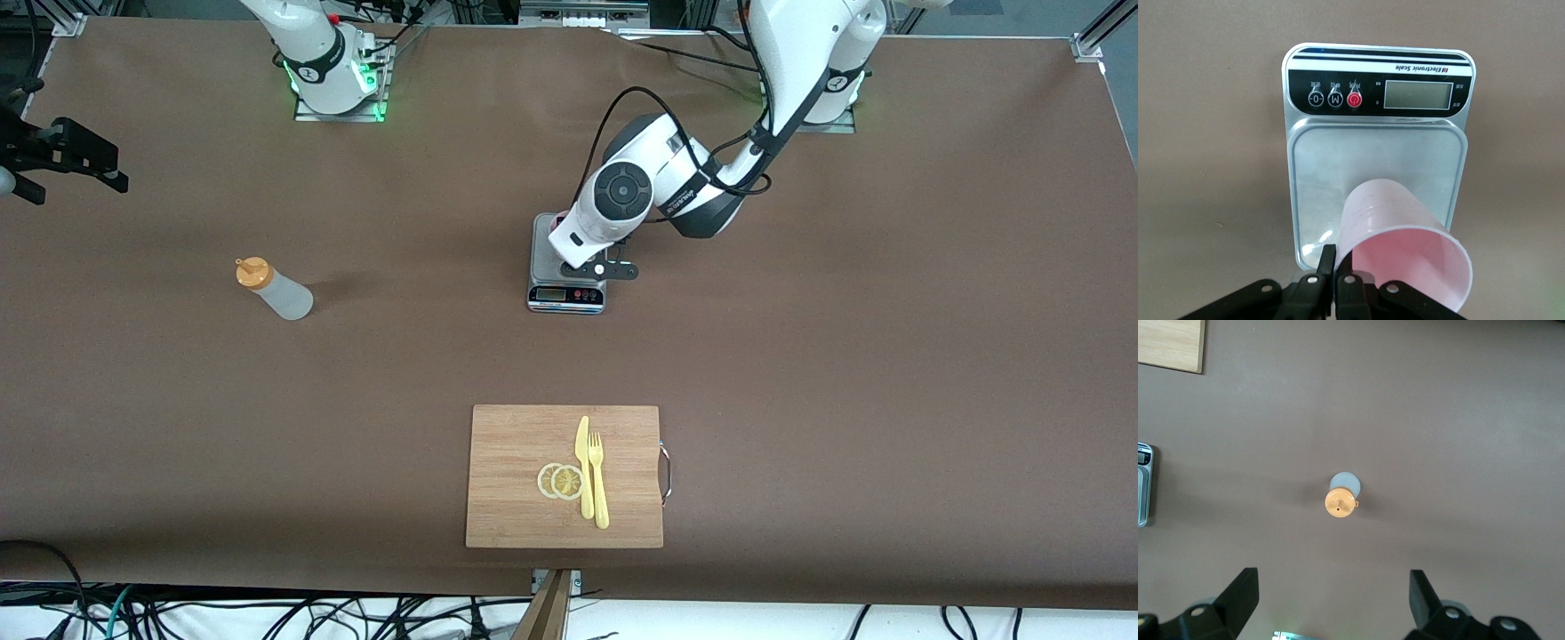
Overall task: Add sauce to pink cup with both arms
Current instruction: 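Set the pink cup on the scale and open the left gripper, then withdraw the left gripper from the cup toward its base, then move the right gripper to the orange-capped squeeze bottle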
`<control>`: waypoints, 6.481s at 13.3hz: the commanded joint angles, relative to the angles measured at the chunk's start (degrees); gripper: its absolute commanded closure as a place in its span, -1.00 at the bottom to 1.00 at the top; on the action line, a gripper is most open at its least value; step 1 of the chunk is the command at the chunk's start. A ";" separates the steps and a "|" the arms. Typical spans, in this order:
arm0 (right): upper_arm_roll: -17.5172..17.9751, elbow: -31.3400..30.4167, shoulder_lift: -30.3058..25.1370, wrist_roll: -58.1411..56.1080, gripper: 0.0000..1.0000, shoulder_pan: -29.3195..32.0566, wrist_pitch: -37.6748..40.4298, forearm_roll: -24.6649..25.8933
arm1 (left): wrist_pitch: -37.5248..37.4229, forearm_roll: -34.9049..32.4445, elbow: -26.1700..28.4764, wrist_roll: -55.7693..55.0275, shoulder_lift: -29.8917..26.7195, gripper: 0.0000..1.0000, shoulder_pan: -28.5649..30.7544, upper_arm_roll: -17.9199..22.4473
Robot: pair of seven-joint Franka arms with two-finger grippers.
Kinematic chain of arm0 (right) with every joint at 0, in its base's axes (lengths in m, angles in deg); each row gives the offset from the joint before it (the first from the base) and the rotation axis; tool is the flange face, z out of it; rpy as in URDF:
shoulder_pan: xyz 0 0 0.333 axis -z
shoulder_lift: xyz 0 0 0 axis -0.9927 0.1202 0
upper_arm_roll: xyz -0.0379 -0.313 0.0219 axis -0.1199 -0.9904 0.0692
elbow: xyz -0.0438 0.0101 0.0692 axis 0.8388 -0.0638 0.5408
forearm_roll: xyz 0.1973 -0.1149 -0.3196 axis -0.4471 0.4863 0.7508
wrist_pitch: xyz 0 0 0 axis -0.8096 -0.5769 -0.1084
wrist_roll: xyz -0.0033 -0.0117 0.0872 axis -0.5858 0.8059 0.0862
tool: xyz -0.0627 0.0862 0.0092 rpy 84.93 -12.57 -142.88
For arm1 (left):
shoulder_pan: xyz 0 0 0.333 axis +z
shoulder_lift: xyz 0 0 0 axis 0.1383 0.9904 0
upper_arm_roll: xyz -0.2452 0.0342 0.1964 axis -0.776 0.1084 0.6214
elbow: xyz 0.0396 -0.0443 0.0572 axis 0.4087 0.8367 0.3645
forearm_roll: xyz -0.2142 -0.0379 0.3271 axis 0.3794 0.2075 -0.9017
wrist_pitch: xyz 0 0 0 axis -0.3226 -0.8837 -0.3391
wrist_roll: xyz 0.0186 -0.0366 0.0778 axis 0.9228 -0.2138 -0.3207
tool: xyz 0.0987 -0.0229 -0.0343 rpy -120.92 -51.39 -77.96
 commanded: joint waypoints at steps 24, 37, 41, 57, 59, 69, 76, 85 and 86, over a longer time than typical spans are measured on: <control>1.65 0.43 -1.28 -16.16 -1.00 0.10 6.00 -3.40 | -30.28 0.17 -9.92 18.74 -18.22 -1.00 17.28 1.13; -7.85 -1.24 8.62 -72.80 -1.00 6.40 5.13 -10.59 | -20.59 -4.40 5.92 40.11 -37.71 -1.00 14.65 25.82; -7.93 -1.42 16.71 -92.50 -1.00 13.61 3.28 -15.95 | -18.24 -4.40 8.80 39.84 -39.86 -1.00 17.80 24.79; -11.54 -3.96 41.16 -133.16 -1.00 19.61 7.93 -40.65 | -24.13 -7.47 3.08 39.49 -36.07 -1.00 24.59 16.69; -11.28 -6.07 41.43 -132.98 -1.00 19.35 7.76 -41.54 | -24.22 -7.47 3.08 39.49 -36.07 -1.00 24.59 16.78; -9.78 -8.53 42.31 -135.00 -1.00 17.32 7.76 -45.41 | -24.31 -7.47 3.08 39.58 -36.07 -1.00 24.59 16.87; -9.60 -9.68 42.22 -135.09 -1.00 15.57 7.67 -45.50 | -24.22 -7.47 3.08 39.58 -36.07 -1.00 24.59 16.96; -9.08 -9.33 42.31 -135.53 -1.00 14.25 6.79 -47.78 | -24.31 -7.56 2.56 39.58 -36.07 -1.00 24.59 16.78; -9.08 -9.33 42.48 -135.96 -1.00 14.07 6.53 -48.40 | -24.31 -7.56 2.38 39.58 -36.07 -1.00 24.59 16.78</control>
